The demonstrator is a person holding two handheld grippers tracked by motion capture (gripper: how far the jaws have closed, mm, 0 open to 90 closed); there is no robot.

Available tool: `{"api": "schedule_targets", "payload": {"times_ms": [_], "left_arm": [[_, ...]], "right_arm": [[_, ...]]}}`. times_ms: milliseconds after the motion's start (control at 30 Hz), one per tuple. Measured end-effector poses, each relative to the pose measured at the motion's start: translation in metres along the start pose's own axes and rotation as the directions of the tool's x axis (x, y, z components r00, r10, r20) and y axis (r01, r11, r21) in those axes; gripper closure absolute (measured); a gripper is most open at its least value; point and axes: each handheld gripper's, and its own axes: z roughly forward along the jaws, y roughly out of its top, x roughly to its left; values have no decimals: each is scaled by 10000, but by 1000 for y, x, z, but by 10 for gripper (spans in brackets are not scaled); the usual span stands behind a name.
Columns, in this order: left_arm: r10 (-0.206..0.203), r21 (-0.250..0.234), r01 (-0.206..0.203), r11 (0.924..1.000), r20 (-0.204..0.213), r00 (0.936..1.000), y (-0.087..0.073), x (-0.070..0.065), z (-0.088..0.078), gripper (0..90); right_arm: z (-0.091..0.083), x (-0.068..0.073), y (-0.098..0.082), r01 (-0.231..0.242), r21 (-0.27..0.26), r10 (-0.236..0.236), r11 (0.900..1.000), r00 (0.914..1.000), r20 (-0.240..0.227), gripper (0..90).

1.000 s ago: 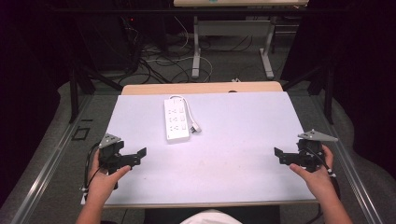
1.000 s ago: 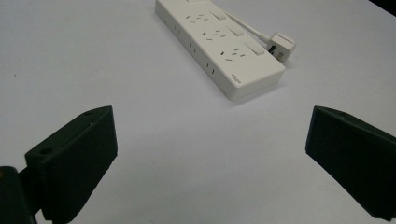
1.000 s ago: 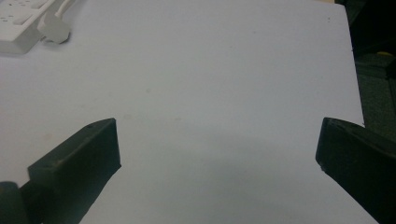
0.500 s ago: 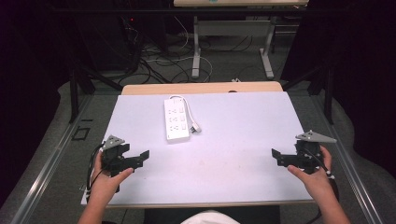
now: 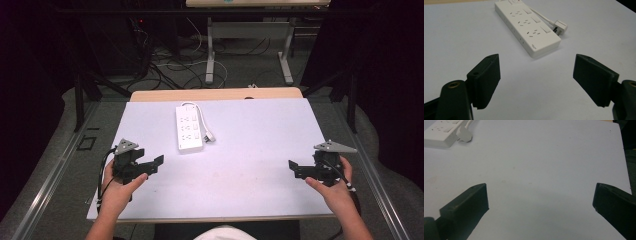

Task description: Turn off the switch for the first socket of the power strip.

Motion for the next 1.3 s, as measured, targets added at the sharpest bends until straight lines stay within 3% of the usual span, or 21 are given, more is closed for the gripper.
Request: {"api": "schedule_targets", "payload": {"times_ms": [100, 233, 333, 467, 500, 733, 767, 867, 1100, 1167, 1300], "left_arm": [[-39, -96, 39, 9999, -62, 10000, 5, -1, 2, 254], [76, 127, -78, 9999, 132, 9999, 14, -2, 1, 280], [202, -41, -202, 9998, 69, 9998, 19, -3, 2, 292], [100, 39, -101, 9999, 159, 9998, 26, -3, 3, 297], [249, 92, -251, 9996, 138, 9996, 28, -2, 3, 297], [180, 112, -182, 9998, 127, 9998, 41, 1, 6, 310], [-131, 86, 129, 9999, 225, 9997, 44, 2, 8, 321], [-114, 104, 112, 9999, 239, 9996, 47, 3, 9, 328], [10, 302, -20, 9995, 316, 9995, 59, 3, 13, 349], [271, 481, -290, 9984, 392, 9989, 65, 3, 16, 362], [417, 506, -434, 9978, 342, 9985, 71, 1, 19, 363]], "right_arm": [[-1, 0, 0, 10, -39, -10, 10000, 10000, 20, 0], [-2, 0, 1, 2, -109, -2, 9999, 10000, -12, 0], [-2, 0, 0, -56, -102, 57, 9999, 10000, 31, 0], [-1, -1, 0, -39, -91, 39, 10000, 10000, -1, 0], [-1, -1, 0, -39, -91, 39, 10000, 10000, -1, 0], [-2, 0, 0, -133, -114, 133, 9998, 9999, 10, 0], [-2, -1, 0, -92, -127, 92, 9999, 10000, 7, 0], [-1, -1, 0, -161, -135, 161, 9998, 9999, -29, 0], [-1, -1, 0, -200, -141, 200, 9997, 9998, -1, 0], [0, -1, 0, -208, -210, 209, 9996, 9998, 50, 0], [0, -3, -1, -261, -183, 261, 9995, 9997, -31, 0]]}}
